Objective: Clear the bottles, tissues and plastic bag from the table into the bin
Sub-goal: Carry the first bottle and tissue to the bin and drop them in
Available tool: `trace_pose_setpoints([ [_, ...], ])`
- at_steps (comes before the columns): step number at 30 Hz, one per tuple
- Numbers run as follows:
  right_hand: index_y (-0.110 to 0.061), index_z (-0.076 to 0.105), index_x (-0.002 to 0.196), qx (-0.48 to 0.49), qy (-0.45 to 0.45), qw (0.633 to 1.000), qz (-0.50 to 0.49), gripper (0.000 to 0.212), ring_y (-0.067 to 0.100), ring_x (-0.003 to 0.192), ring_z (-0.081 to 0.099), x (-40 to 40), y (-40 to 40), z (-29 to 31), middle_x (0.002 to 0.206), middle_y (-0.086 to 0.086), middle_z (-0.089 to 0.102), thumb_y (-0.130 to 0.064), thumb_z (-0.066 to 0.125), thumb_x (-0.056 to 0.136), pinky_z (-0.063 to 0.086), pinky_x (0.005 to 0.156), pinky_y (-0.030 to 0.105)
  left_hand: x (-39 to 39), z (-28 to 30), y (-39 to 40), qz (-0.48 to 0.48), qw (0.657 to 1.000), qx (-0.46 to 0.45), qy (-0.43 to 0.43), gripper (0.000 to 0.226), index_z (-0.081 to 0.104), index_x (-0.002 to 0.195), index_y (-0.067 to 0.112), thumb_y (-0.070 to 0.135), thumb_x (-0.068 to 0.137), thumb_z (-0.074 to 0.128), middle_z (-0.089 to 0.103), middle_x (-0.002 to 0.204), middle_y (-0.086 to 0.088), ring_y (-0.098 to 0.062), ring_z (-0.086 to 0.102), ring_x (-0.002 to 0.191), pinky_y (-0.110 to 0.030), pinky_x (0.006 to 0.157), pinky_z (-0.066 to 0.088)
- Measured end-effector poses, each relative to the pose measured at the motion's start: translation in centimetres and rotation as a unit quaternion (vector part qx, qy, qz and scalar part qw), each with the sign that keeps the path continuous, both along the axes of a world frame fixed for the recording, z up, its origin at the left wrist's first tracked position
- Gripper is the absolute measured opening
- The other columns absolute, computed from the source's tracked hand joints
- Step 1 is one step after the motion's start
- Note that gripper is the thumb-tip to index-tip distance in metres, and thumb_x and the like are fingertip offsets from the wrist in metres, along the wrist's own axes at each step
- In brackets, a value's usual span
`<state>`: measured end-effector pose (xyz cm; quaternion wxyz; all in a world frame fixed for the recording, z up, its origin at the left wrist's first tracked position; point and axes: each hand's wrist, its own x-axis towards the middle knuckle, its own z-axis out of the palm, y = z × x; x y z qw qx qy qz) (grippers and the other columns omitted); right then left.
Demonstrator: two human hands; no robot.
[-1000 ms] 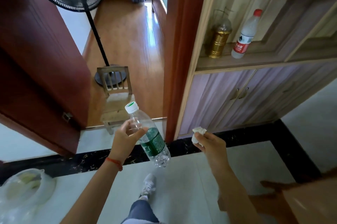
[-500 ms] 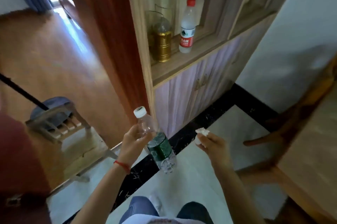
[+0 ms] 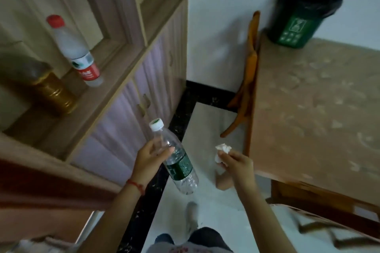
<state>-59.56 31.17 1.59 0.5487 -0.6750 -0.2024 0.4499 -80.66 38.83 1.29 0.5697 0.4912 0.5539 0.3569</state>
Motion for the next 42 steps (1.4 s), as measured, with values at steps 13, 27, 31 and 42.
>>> trace_pose_setpoints([
  [13,-0.014,0.07,0.065,0.018,0.006,0.999,-0.045,0.018,0.012,0.068,0.064,8.8,10.6,1.9,0.069,0.004,0.066,-0.006,0.068,0.08,0.055,0.06,0.015,10.6,0.6,13.2,-0.042,0.998,0.026,-0.032,0.033,0.059,0.106,0.009,0.003,0.075,0.069,0.065,0.089,0.003,0.007,0.064,0.072,-0.005,0.061,0.047],
  [27,0.006,0.066,0.085,0.02,-0.006,0.996,-0.088,0.013,0.029,0.068,0.06,13.0,28.7,3.1,0.069,0.011,0.061,-0.006,0.064,0.083,0.056,0.061,0.029,17.0,0.6,33.6,-0.104,0.991,0.021,-0.076,0.036,0.056,0.111,0.006,0.0,0.076,0.066,0.066,0.09,0.001,-0.005,0.063,0.081,-0.011,0.065,0.05],
  [31,-0.002,0.069,0.082,0.027,-0.008,0.994,-0.107,0.006,0.006,0.064,0.065,14.5,34.5,3.5,0.073,0.004,0.065,-0.007,0.065,0.082,0.054,0.056,0.017,18.9,1.4,40.1,-0.122,0.989,0.039,-0.076,0.035,0.056,0.109,0.005,-0.005,0.076,0.064,0.064,0.087,0.002,0.008,0.063,0.07,-0.007,0.063,0.049],
  [42,-0.013,0.071,0.072,0.077,-0.033,0.991,-0.106,0.012,-0.001,0.059,0.064,21.1,46.9,4.8,0.059,-0.009,0.069,-0.014,0.066,0.083,0.047,0.054,0.008,26.0,2.4,52.6,-0.15,0.983,0.057,-0.086,0.031,0.061,0.087,0.021,-0.008,0.075,0.064,0.07,0.069,0.014,0.008,0.064,0.069,-0.006,0.059,0.047],
])
